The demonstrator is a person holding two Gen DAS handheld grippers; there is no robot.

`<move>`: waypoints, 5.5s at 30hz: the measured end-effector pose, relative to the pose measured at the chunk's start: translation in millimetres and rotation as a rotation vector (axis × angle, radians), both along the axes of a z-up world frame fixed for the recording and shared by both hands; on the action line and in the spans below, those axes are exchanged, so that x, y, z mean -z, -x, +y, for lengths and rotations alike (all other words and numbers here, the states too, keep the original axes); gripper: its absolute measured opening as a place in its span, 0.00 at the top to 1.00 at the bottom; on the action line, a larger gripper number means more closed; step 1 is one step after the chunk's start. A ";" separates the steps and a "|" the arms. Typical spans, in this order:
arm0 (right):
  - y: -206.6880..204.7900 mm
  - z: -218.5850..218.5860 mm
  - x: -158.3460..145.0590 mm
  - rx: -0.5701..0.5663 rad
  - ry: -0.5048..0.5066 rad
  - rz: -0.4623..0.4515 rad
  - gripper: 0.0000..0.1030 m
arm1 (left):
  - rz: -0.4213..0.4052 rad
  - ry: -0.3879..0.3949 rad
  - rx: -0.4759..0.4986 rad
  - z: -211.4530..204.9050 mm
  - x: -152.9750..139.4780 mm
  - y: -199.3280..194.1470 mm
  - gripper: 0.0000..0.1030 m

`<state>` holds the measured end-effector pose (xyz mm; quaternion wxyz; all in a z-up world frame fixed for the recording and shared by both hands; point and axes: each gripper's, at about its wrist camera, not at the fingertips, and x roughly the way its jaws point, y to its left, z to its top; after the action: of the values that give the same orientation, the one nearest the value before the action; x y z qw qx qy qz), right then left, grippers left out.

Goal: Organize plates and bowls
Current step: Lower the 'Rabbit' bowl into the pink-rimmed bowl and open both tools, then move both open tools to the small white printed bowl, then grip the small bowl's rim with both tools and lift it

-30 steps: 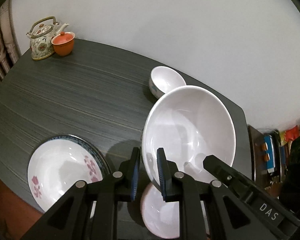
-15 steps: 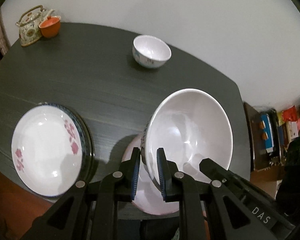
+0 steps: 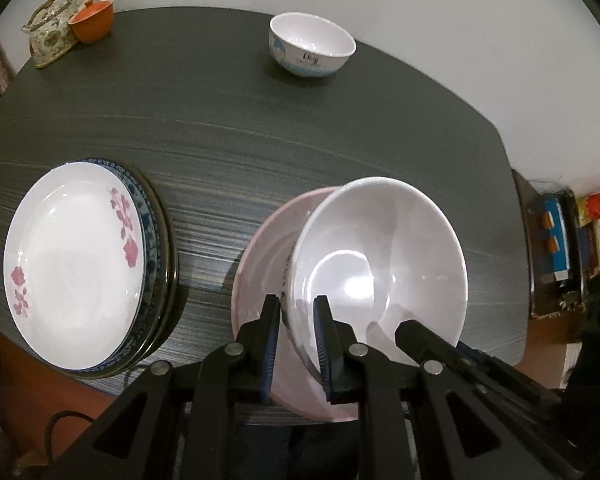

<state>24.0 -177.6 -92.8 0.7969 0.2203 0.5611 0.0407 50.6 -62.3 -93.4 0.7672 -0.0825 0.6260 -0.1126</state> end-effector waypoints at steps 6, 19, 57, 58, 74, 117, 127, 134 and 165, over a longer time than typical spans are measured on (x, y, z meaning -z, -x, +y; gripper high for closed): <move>-4.5 3.3 11.7 -0.013 0.025 0.036 0.71 | 0.004 -0.046 0.013 -8.1 5.3 0.9 0.83; -8.1 7.0 7.4 -0.025 0.070 0.049 0.70 | 0.020 -0.040 -0.004 -8.5 8.3 -1.5 0.82; 5.2 0.7 -10.5 0.006 0.095 -0.017 0.47 | -0.143 0.037 -0.046 16.0 -29.0 1.6 0.68; 5.1 1.3 -11.6 0.007 0.097 -0.021 0.44 | -0.159 0.044 -0.047 16.9 -32.0 1.5 0.68; -4.8 -10.1 -32.2 0.015 0.166 -0.071 0.41 | -0.147 -0.061 -0.047 27.7 -28.1 -22.9 0.67; -274.4 -42.7 -7.0 -0.093 0.153 -0.055 0.36 | -0.007 -0.046 -0.131 8.1 49.2 -295.4 0.52; -297.7 -32.9 26.0 -0.078 0.142 -0.003 0.46 | 0.018 -0.011 -0.140 8.0 70.8 -311.9 0.62; -291.7 -29.3 30.5 -0.104 0.060 0.014 0.74 | 0.023 0.020 -0.099 -3.0 64.9 -303.8 0.83; -116.8 -44.6 -87.9 -0.086 0.115 -0.116 0.78 | -0.105 0.001 0.012 -33.6 -37.6 -141.5 0.83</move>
<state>140.8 -222.2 -5.0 0.8370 0.1471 0.5242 0.0551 192.1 -95.9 -55.9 0.7982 -0.0731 0.5854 -0.1218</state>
